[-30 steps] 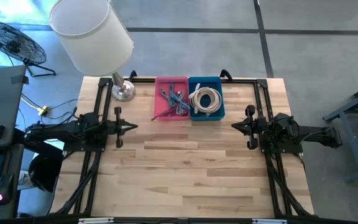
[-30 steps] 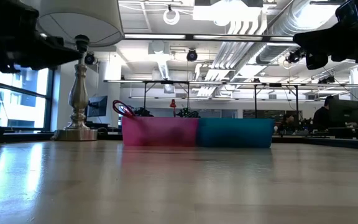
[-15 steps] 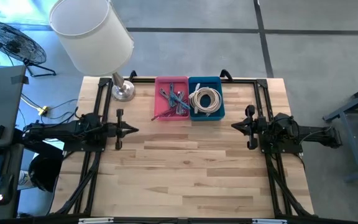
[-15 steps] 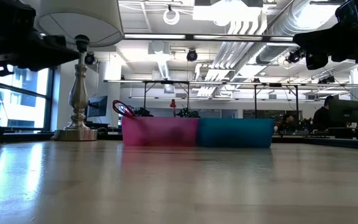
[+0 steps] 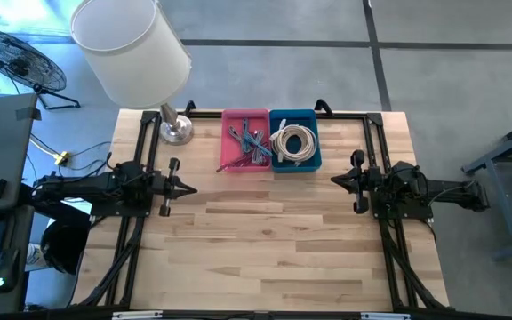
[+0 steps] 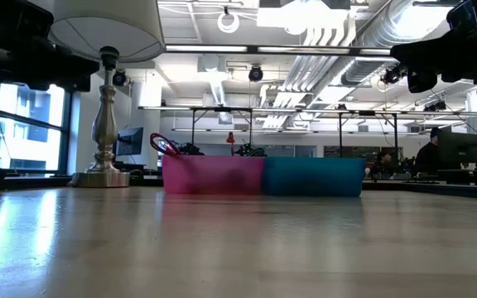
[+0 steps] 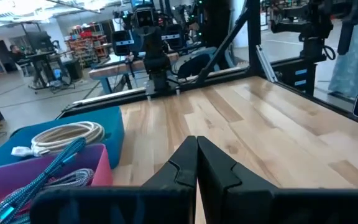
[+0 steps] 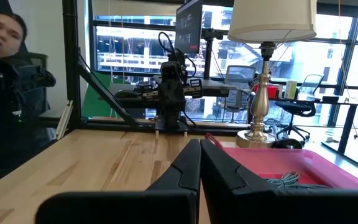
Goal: Pick & Place USB Port
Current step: Return to Home Position
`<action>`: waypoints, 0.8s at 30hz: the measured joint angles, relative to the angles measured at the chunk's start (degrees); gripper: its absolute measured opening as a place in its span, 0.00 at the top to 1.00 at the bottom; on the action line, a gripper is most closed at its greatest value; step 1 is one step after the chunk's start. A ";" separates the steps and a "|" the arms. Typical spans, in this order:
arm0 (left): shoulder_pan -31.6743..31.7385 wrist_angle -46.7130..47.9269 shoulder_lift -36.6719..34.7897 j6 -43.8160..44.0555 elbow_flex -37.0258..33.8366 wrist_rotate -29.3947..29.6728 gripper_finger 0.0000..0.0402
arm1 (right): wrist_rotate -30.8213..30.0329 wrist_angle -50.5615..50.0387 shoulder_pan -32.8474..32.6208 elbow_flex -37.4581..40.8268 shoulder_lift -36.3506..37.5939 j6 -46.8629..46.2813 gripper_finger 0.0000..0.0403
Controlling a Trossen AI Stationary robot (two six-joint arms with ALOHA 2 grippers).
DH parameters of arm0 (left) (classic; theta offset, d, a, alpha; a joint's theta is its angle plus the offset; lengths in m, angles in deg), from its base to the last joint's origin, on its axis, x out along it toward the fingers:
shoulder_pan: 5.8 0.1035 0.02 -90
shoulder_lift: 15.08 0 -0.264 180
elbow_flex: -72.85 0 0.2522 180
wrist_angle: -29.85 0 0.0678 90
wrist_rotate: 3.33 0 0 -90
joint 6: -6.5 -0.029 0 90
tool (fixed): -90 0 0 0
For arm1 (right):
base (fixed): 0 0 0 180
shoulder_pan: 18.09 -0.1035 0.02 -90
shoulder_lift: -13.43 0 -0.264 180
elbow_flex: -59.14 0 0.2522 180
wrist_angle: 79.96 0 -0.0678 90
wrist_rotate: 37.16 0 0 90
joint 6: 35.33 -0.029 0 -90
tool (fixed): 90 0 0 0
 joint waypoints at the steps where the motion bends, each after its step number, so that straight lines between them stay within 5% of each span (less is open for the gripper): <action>1: 0.00 0.02 0.00 0.01 0.00 0.04 1.00 | -0.01 0.00 0.00 0.00 0.00 0.00 1.00; 24: 0.00 -0.03 0.00 -0.03 0.00 0.48 1.00 | -0.01 0.00 0.00 0.00 0.00 0.00 1.00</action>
